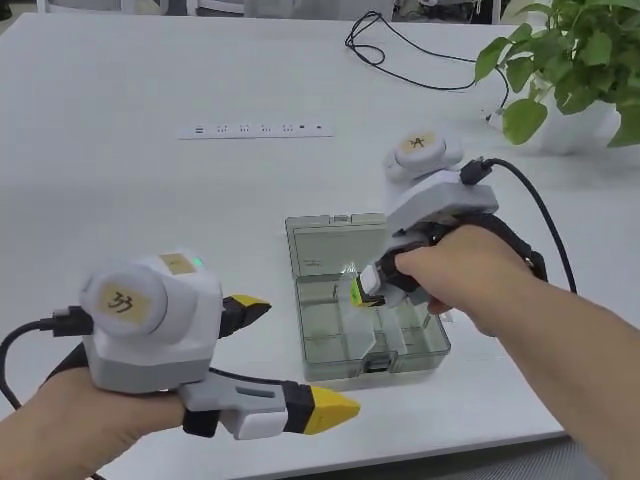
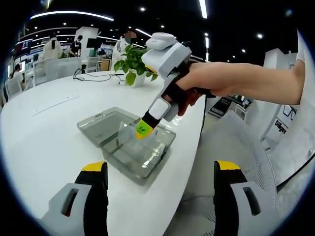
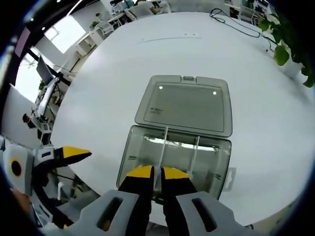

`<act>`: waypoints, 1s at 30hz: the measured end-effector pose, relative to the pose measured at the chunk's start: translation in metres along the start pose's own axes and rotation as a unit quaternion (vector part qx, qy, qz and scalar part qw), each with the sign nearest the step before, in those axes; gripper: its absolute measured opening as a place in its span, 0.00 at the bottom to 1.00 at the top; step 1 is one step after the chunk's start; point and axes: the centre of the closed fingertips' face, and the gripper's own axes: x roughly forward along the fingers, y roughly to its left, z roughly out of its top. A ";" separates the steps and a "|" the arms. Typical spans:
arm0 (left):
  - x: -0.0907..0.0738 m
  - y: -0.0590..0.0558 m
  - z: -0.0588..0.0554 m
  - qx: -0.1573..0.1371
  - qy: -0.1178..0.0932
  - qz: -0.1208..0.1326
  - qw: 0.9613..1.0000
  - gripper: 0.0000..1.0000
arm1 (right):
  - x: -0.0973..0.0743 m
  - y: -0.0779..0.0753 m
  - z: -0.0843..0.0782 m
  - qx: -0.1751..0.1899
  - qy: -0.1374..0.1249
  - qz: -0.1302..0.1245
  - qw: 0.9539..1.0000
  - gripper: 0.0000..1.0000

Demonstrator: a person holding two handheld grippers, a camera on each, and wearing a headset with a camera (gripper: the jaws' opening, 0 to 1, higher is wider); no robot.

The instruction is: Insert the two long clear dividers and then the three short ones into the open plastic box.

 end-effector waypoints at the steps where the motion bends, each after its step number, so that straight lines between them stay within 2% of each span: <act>1: 0.000 0.000 0.000 0.000 0.000 0.000 1.000 0.91 | 0.000 0.000 0.000 -0.002 0.000 0.000 1.000 0.07; 9: 0.000 0.001 -0.002 0.000 0.003 0.001 1.000 0.91 | 0.003 0.005 0.000 -0.047 0.005 -0.022 0.999 0.07; 12: 0.000 0.001 -0.001 -0.001 0.002 0.002 1.000 0.90 | 0.005 0.009 0.000 -0.058 0.005 -0.022 0.998 0.07; 19: 0.000 0.003 -0.001 -0.001 0.004 0.004 1.000 0.91 | 0.016 0.008 -0.003 -0.039 0.003 0.007 0.999 0.08; 30: 0.002 0.005 -0.004 0.000 0.008 0.004 1.000 0.93 | 0.027 0.006 -0.009 -0.025 0.006 0.031 0.999 0.09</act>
